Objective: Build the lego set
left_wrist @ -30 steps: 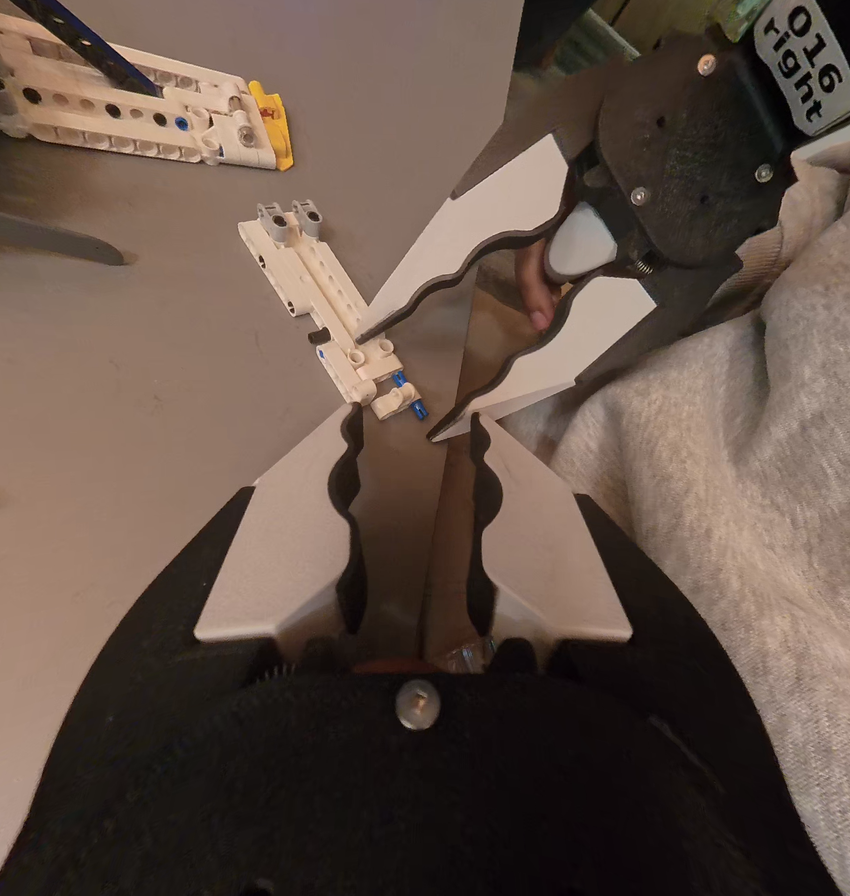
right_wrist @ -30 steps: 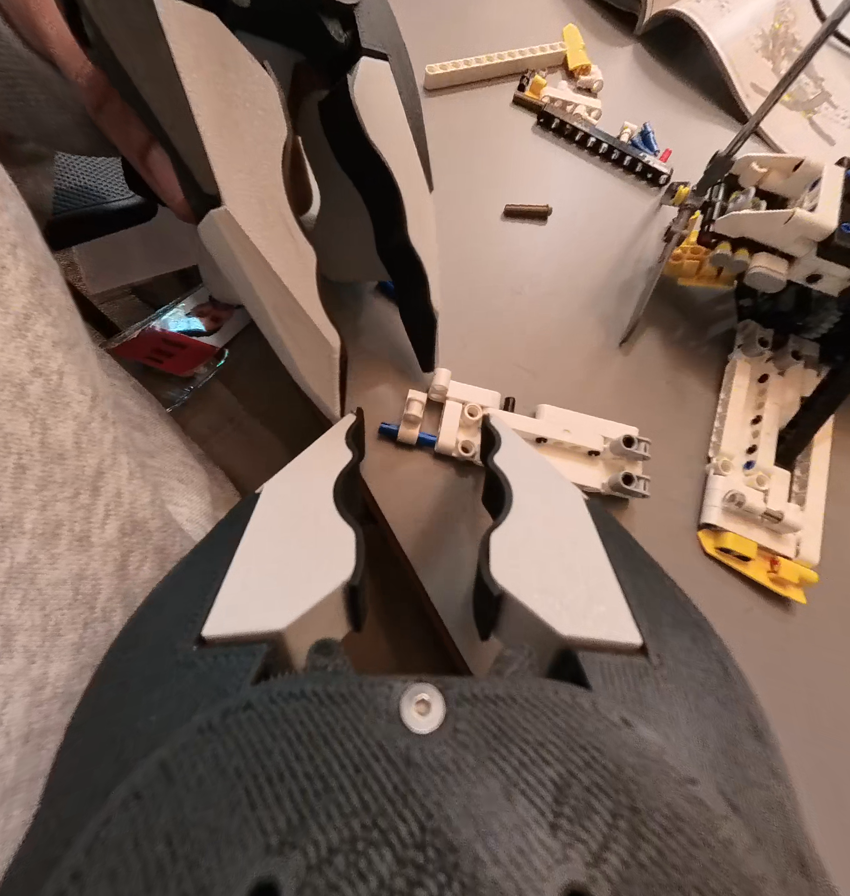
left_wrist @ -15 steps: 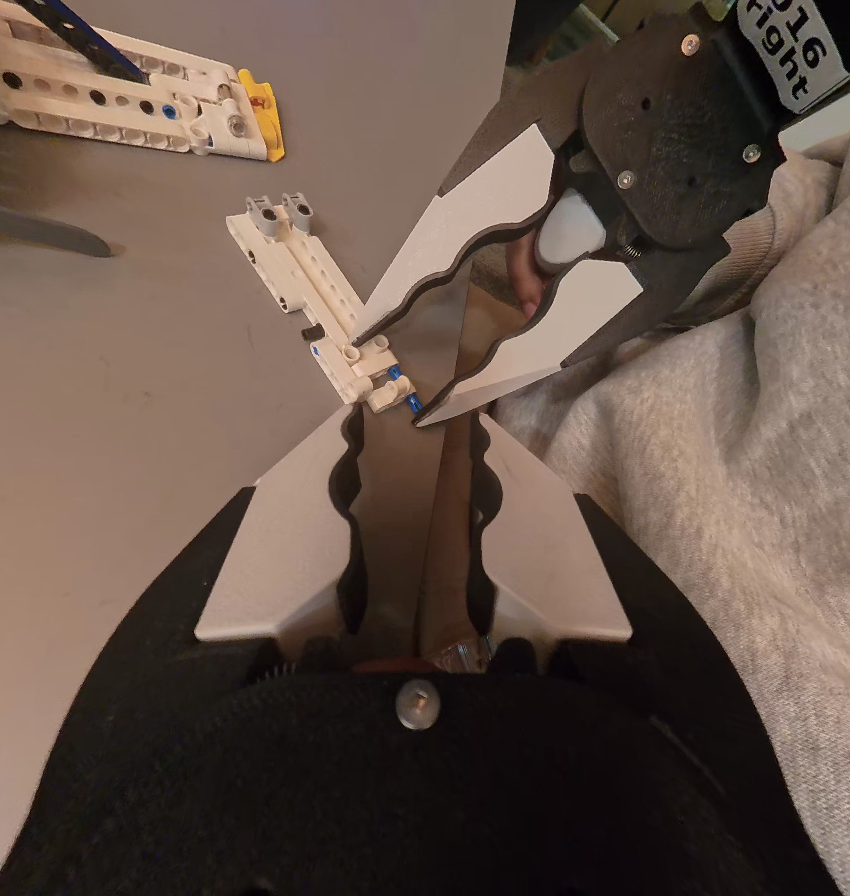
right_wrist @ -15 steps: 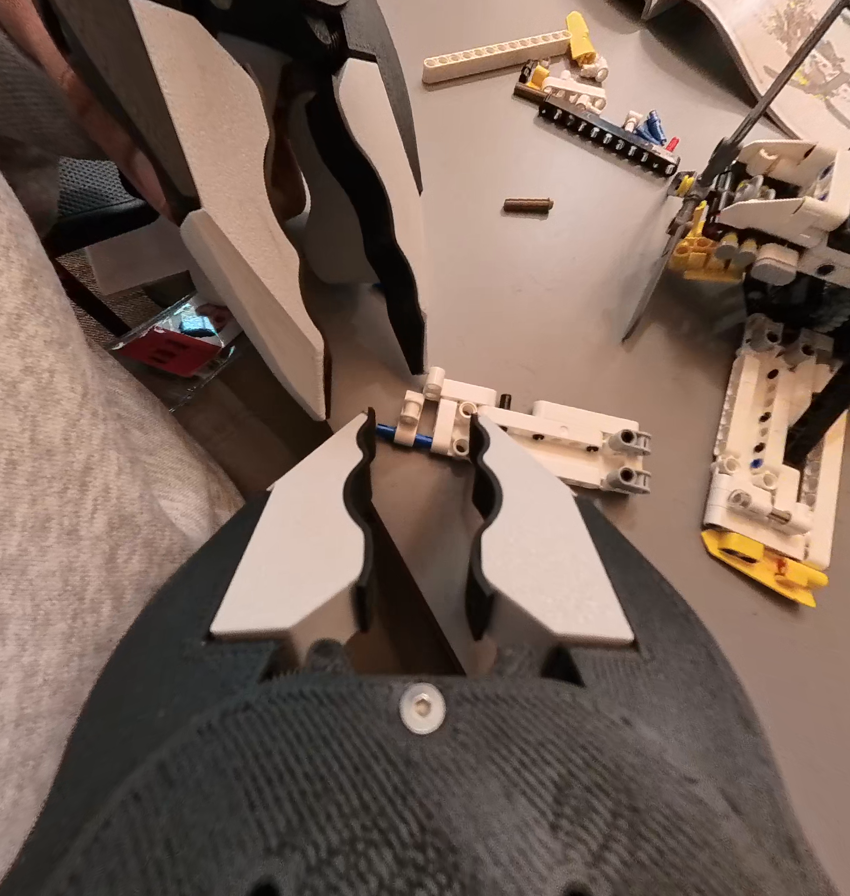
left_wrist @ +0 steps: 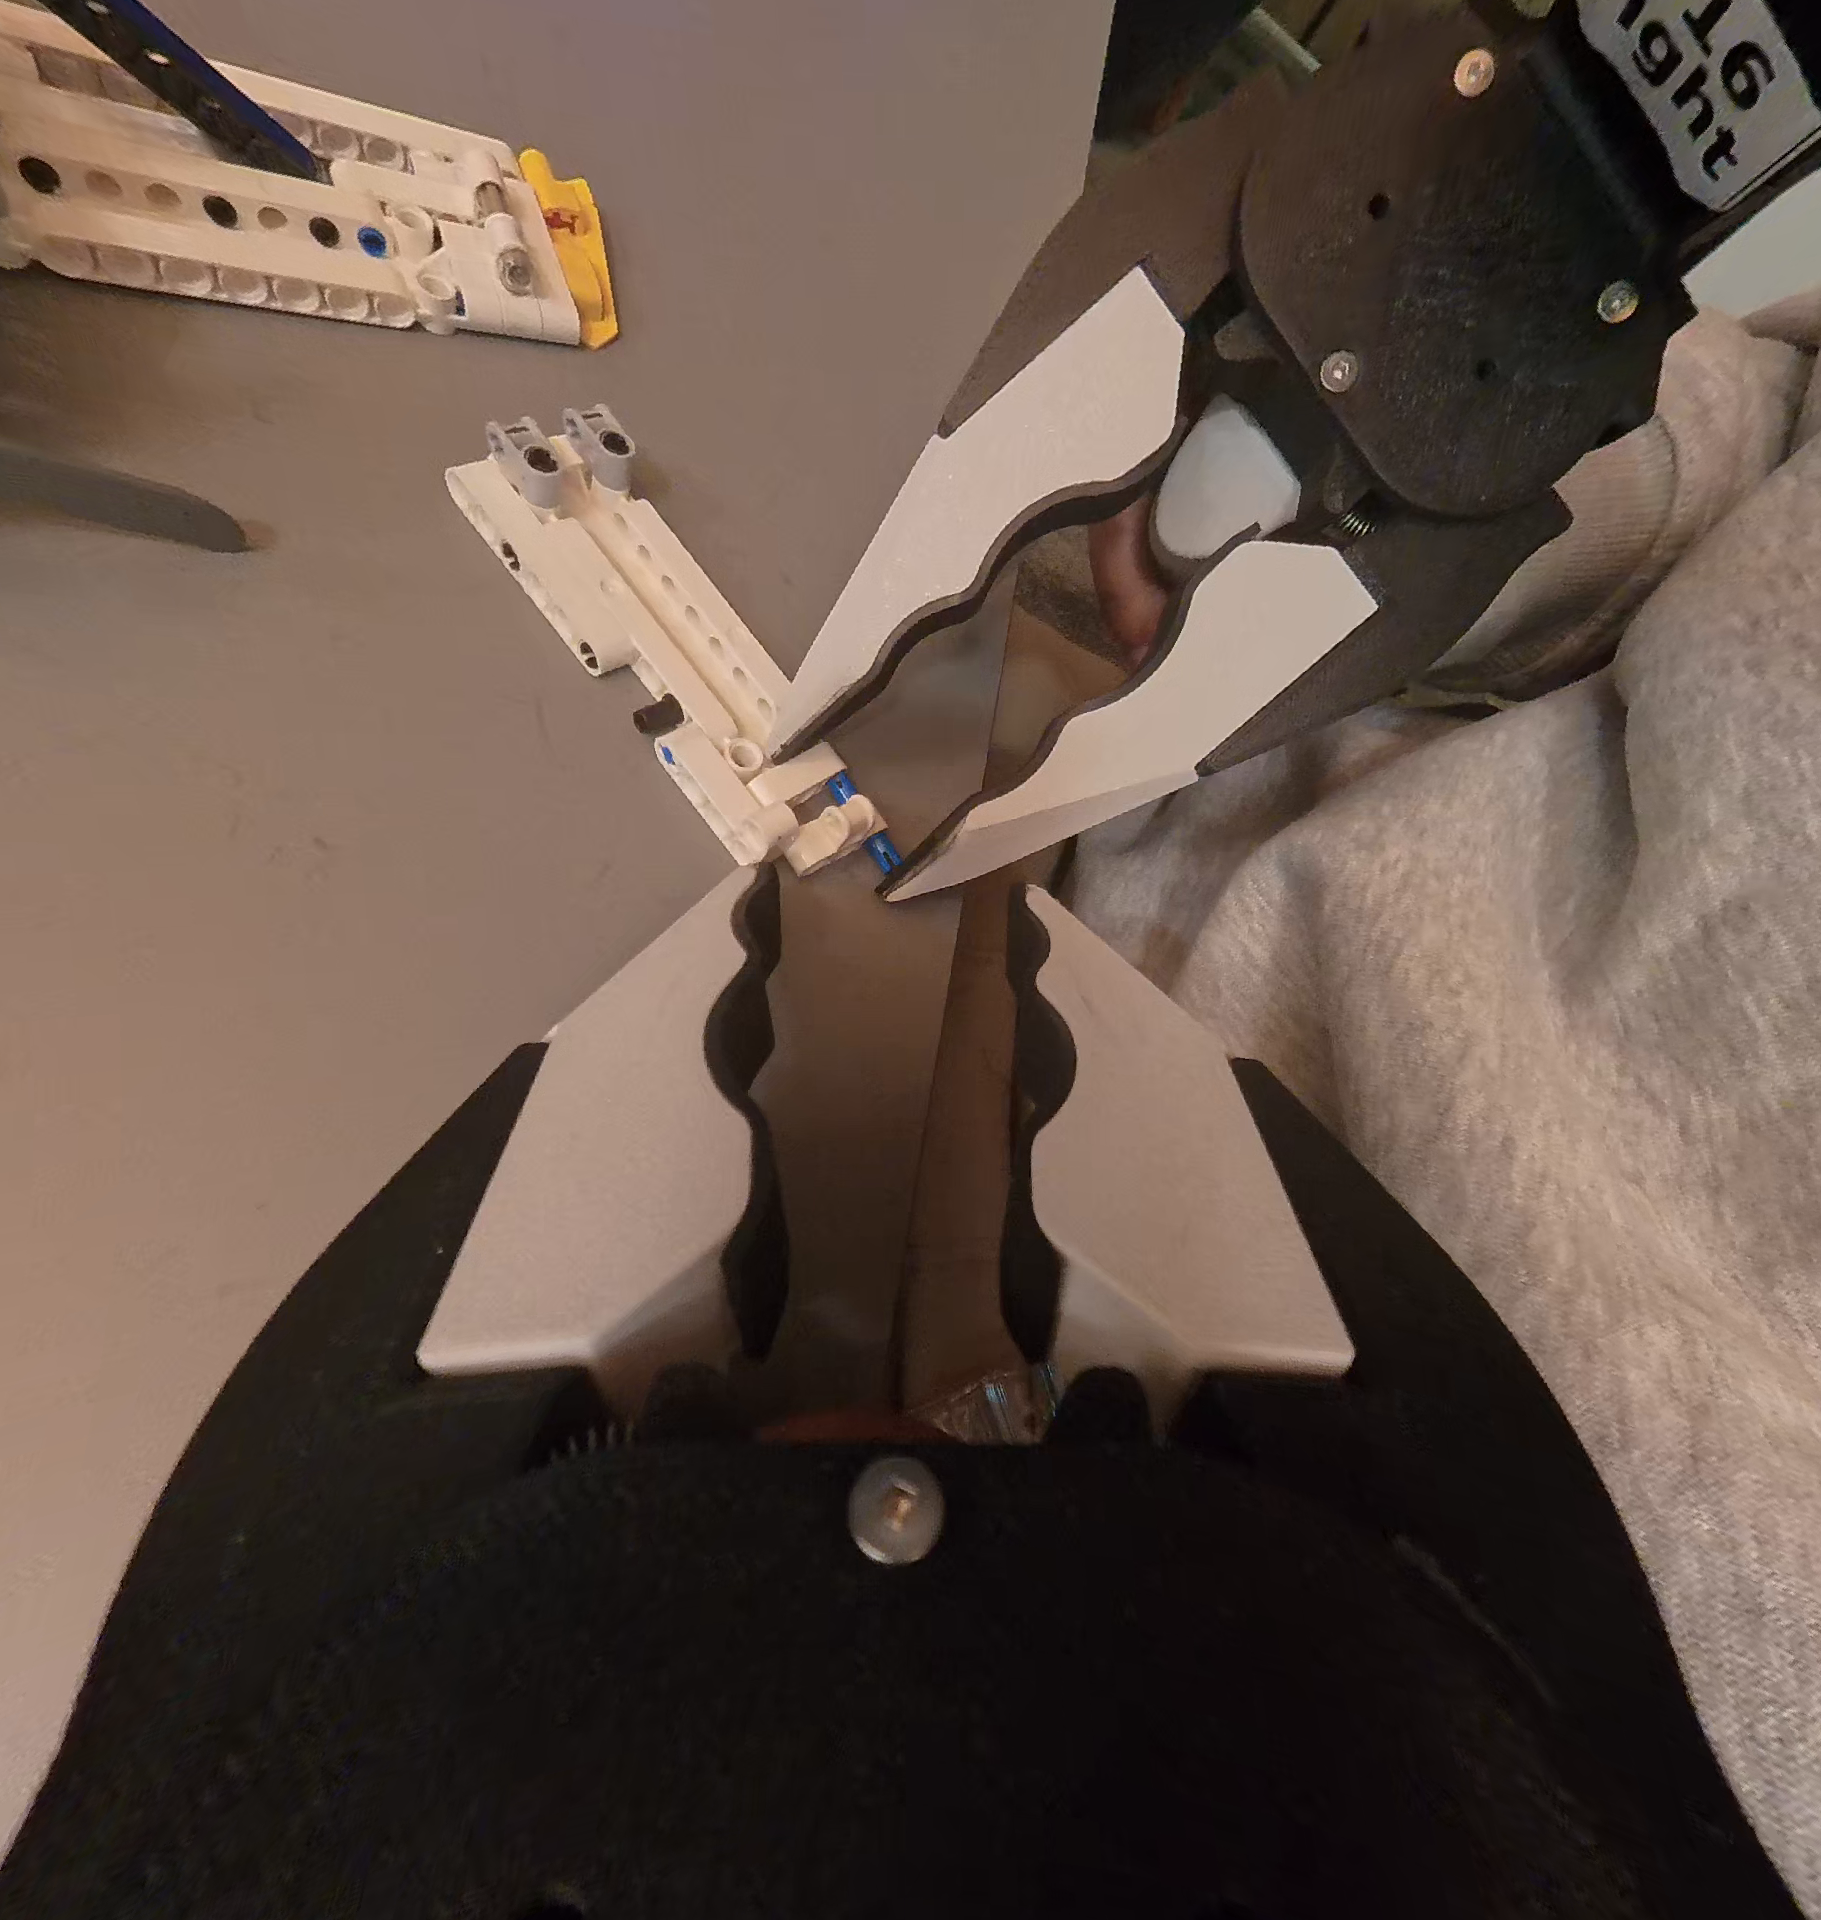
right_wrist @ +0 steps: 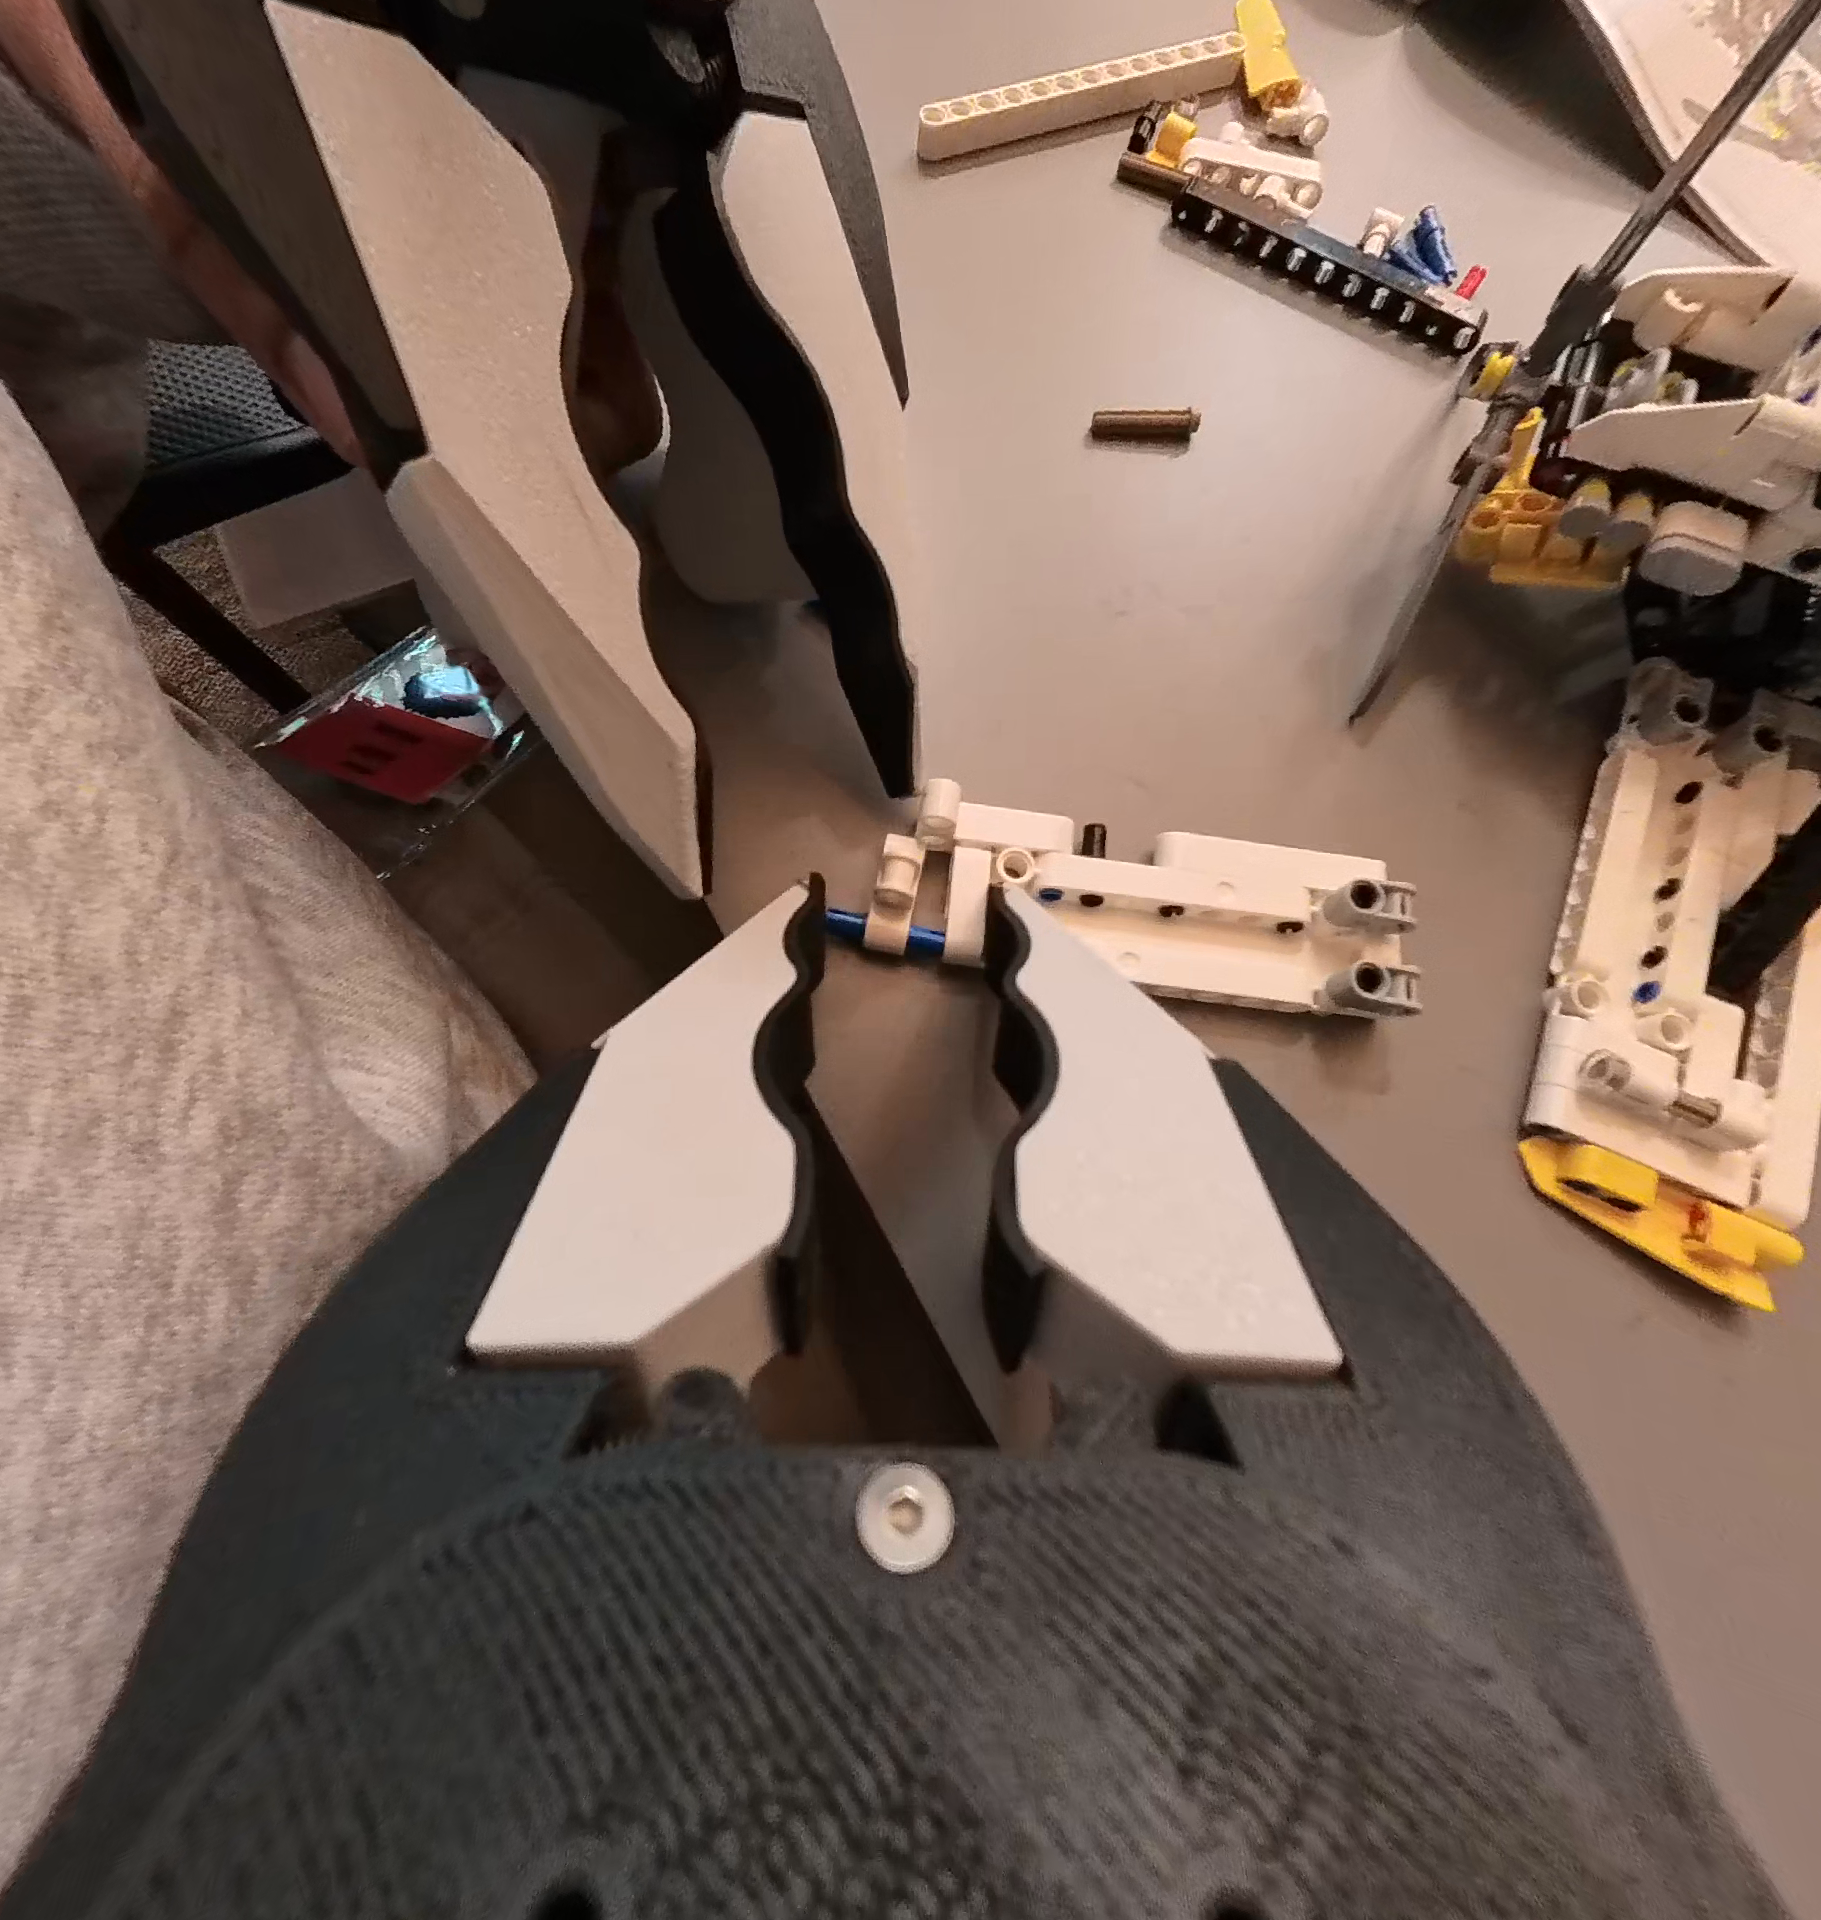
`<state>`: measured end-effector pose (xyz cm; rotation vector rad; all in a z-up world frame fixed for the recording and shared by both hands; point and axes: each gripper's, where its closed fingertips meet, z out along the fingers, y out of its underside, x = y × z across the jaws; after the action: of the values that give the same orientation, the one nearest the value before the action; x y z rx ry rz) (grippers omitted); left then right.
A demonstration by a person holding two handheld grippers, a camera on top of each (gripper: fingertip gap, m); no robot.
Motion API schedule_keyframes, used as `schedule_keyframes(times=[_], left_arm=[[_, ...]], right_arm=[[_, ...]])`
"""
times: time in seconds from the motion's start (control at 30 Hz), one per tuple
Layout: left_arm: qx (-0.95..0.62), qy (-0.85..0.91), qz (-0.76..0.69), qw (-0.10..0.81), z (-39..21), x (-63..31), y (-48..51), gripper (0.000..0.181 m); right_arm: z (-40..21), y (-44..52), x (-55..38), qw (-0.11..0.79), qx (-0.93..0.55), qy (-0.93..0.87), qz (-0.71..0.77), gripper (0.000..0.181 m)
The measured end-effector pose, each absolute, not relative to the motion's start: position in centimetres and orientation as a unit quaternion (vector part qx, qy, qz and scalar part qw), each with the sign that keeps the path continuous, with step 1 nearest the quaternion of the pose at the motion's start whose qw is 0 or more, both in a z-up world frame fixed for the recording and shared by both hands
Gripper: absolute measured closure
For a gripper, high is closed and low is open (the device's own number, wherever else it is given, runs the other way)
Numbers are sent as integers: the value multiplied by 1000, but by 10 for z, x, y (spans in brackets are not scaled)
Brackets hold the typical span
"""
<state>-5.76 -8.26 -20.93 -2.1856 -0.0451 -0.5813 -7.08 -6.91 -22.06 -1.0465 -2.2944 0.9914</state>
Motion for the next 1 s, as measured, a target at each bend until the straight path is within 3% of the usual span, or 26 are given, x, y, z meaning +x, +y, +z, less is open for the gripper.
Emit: schedule_keyframes(times=[0.67, 1.0], left_arm=[[-876, -23, -221, 428, -210, -59, -80, 143], [-875, -14, -217, 432, -208, -59, -81, 140]], right_arm=[[-221, -69, -72, 134, -400, -844, 331, 154], [-221, -70, -74, 153, -391, -839, 345, 153]])
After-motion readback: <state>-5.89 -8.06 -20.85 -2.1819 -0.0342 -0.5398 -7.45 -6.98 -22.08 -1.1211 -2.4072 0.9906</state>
